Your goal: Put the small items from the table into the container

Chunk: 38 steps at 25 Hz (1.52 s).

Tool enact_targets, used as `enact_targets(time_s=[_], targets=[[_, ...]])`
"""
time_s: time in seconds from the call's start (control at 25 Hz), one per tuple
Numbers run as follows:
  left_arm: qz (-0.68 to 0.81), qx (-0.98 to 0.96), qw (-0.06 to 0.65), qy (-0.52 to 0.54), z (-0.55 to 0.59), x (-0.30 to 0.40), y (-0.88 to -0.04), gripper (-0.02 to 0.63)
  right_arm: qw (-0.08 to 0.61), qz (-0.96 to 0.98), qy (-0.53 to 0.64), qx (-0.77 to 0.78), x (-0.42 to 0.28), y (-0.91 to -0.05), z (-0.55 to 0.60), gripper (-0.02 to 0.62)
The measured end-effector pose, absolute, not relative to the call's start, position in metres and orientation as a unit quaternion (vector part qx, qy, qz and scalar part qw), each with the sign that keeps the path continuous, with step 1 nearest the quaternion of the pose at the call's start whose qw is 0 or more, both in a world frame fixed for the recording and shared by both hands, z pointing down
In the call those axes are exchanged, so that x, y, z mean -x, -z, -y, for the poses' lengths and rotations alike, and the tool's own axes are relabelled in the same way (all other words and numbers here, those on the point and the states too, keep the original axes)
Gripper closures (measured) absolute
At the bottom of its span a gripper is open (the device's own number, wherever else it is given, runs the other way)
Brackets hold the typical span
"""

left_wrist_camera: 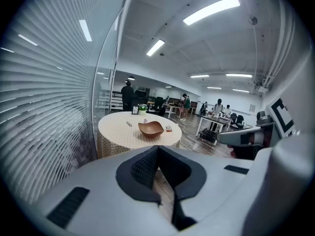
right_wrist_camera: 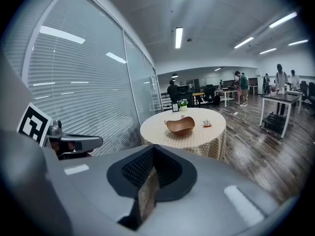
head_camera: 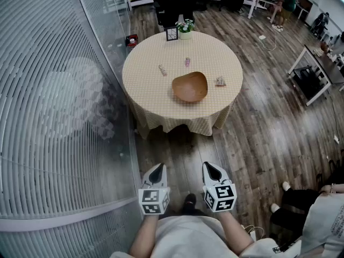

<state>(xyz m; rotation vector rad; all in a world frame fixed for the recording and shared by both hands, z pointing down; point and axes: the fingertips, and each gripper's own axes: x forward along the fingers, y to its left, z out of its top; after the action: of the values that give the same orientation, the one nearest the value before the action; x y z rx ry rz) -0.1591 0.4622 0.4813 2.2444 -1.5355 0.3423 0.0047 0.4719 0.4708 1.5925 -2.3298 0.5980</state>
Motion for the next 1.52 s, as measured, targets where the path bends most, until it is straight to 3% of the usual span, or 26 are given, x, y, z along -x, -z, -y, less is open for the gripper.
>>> enact_targets(time_s=[0.64,1.12,1.52], targets=[[0.548,-0.802,0.202,-0.124,-0.457,0.147,-0.483,0.6,0.102,0.802,-0.204,-0.552,-0.018,-0.468,-0.468,0.596],[0.538,-0.812,0.188,-0.13,-0.436,0.096,-0.479,0.6,0.097,0.812,-0.192,-0.542,-0.059,-0.472,-0.448,0.595],[0.528,-0.818,0.191,-0.126,-0.351,0.073,-0.481,0.6,0.098,0.805,-0.2,-0.55,-0.082,-0.474,-0.374,0.595]])
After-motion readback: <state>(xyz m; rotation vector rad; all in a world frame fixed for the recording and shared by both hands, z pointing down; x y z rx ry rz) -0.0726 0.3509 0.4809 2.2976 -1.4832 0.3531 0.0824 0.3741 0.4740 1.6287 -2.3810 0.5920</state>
